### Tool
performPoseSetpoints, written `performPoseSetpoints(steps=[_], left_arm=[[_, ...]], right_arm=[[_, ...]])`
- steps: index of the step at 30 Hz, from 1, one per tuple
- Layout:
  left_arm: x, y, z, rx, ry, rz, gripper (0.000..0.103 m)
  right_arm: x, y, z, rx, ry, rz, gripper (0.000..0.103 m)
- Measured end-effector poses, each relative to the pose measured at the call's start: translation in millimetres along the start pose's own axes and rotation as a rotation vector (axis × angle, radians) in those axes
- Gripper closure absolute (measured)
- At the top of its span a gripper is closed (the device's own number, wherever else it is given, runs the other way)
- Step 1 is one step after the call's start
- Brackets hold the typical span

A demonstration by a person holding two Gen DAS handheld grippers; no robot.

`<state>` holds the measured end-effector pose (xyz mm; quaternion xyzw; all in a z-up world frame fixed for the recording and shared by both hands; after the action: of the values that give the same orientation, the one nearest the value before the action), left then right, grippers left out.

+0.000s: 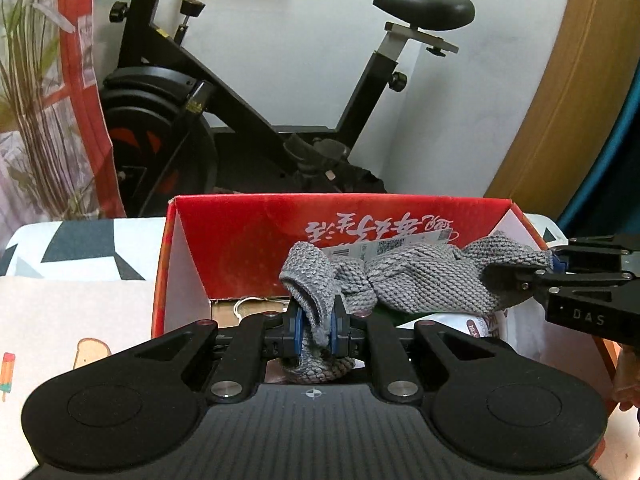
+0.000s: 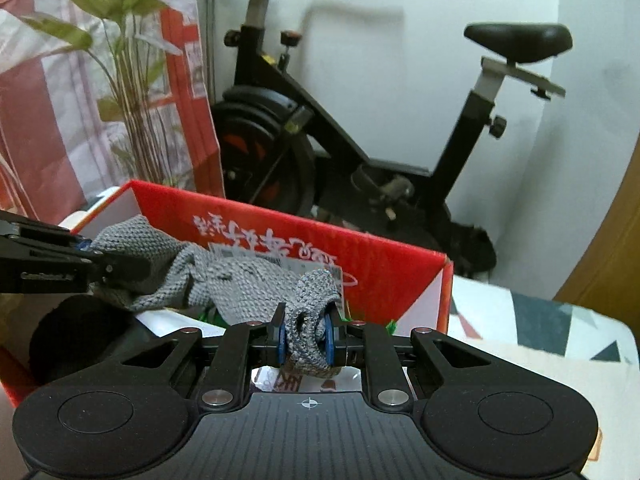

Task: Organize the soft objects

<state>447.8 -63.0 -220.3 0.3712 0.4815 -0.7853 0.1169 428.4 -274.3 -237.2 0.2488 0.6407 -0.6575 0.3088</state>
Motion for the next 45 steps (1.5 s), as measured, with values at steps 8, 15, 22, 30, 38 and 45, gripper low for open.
performPoseSetpoints(steps=[8, 15, 22, 30, 38, 45], left_arm=[[-2, -6, 11, -0.008, 0.033, 0.01, 0.055], [-6, -34, 29, -0.035, 0.073, 0.075, 0.028], [-8, -78, 56, -0.044, 0.124, 0.176, 0.003], [-2, -123, 81, -0.097, 0.118, 0.246, 0.0], [11, -170, 95, -0.131, 0.087, 0.32, 0.0], [27, -228, 115, -0.168, 0.049, 0.4, 0.0]], right_arm=[[2, -1, 3, 0.054, -0.01, -0.038, 0.076], [-1, -29, 4, 0.055, -0.013, -0.011, 0.044], [-13, -84, 13, 0.043, 0.022, 0.086, 0.002], [-23, -154, 27, -0.002, 0.127, 0.2, 0.0], [-17, -214, 23, -0.012, 0.187, 0.289, 0.0], [0, -266, 16, 0.001, 0.259, 0.339, 0.0]])
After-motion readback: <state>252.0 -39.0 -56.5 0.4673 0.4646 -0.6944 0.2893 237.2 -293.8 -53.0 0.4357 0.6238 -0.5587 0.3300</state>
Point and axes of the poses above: each gripper's, at about its wrist camera, not at the fingertips, and y roughly the way its jaws point, z to its right, x to its underside, the point moved 5 cm from there along y, roughly the way its jaws point, and after that the axes turned 11 degrees about x, right-handed, at the moved point
